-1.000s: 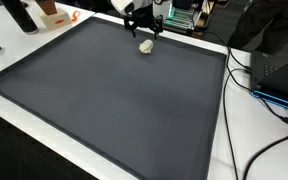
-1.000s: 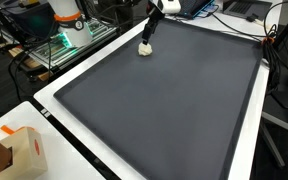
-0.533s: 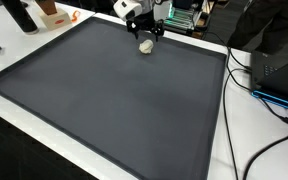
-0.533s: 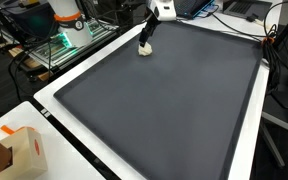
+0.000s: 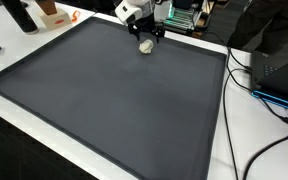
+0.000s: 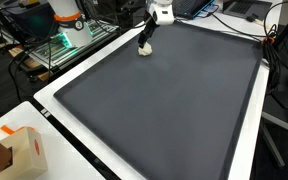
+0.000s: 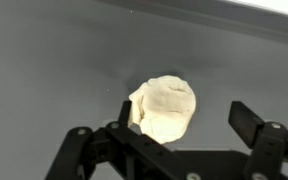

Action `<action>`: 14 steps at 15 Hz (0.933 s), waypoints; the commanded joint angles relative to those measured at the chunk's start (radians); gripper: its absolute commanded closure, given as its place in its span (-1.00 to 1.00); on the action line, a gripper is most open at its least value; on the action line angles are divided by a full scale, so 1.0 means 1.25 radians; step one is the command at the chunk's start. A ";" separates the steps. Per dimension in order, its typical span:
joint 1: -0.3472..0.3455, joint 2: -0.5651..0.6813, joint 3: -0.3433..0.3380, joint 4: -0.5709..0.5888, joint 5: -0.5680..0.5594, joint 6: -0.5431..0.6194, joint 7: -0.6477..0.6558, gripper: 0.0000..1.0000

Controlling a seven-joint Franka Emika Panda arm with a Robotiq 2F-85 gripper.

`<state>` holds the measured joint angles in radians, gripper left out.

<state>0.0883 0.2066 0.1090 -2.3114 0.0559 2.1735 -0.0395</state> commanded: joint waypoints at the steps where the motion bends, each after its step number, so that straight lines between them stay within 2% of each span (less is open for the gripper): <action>1: -0.002 0.006 -0.002 -0.016 0.021 0.031 0.005 -0.76; 3: -0.003 0.010 -0.003 -0.017 0.021 0.036 0.005 -0.62; 4: -0.003 0.012 -0.004 -0.017 0.021 0.040 0.006 -0.49; 6: -0.003 0.017 -0.004 -0.016 0.022 0.047 0.005 -0.42; 7: -0.004 0.020 -0.004 -0.016 0.021 0.050 0.006 -0.28; 8: -0.004 0.023 -0.004 -0.015 0.022 0.054 0.005 -0.32; 9: -0.004 0.026 -0.004 -0.014 0.022 0.057 0.004 -0.10; 14: -0.004 0.029 -0.005 -0.013 0.018 0.060 0.009 0.67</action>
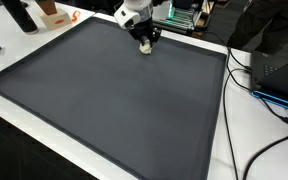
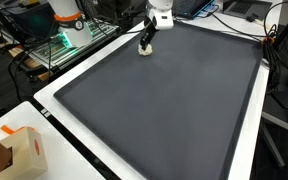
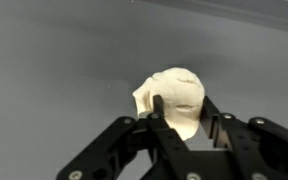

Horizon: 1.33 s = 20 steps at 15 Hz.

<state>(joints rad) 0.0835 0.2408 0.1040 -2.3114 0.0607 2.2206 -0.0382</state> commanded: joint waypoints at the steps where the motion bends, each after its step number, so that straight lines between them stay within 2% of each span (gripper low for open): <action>1: 0.000 0.001 -0.001 -0.013 0.012 0.021 0.009 0.82; 2: 0.001 0.001 -0.001 -0.012 0.010 0.020 0.012 0.94; 3: 0.002 0.001 -0.001 -0.011 0.008 0.018 0.014 0.98; 4: 0.003 0.001 -0.001 -0.010 0.007 0.018 0.016 0.93; 20: 0.004 -0.005 -0.006 -0.010 -0.005 0.025 0.037 0.94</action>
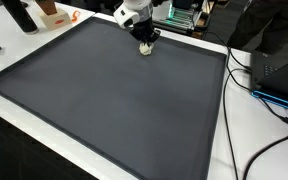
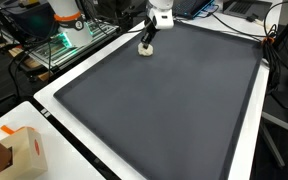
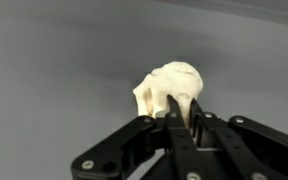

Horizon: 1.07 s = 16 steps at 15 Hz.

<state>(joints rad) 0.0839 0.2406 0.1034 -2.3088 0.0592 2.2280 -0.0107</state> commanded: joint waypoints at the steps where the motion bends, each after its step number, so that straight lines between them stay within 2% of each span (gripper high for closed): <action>1: 0.003 -0.005 -0.006 -0.012 -0.005 0.018 0.016 0.94; 3: 0.000 -0.007 -0.001 -0.012 0.011 0.017 0.004 0.94; 4: 0.000 -0.008 -0.003 -0.013 0.009 0.019 0.008 0.25; 5: -0.001 -0.008 -0.002 -0.013 0.011 0.019 0.007 0.22; 7: -0.001 -0.009 -0.002 -0.012 0.012 0.020 0.007 -0.03; 13: -0.001 -0.011 -0.002 -0.009 0.014 0.017 0.007 -0.95; 16: -0.001 -0.016 0.001 -0.006 0.026 0.003 0.010 -1.00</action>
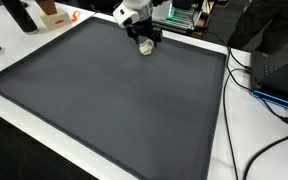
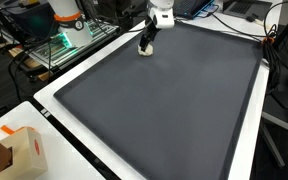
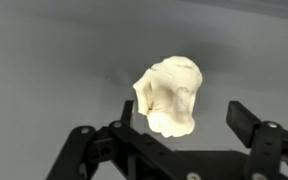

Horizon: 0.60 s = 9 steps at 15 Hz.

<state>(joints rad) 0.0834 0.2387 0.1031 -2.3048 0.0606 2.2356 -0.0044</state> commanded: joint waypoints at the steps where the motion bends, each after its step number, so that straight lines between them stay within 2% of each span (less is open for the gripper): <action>1: -0.001 -0.020 0.005 -0.006 0.035 -0.019 0.002 -1.00; 5: -0.011 -0.069 0.012 -0.007 0.106 -0.079 -0.031 -1.00; 9: -0.013 -0.136 -0.006 -0.016 0.133 -0.124 -0.006 -1.00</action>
<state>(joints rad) 0.0800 0.1427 0.1060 -2.3004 0.1867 2.1283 -0.0183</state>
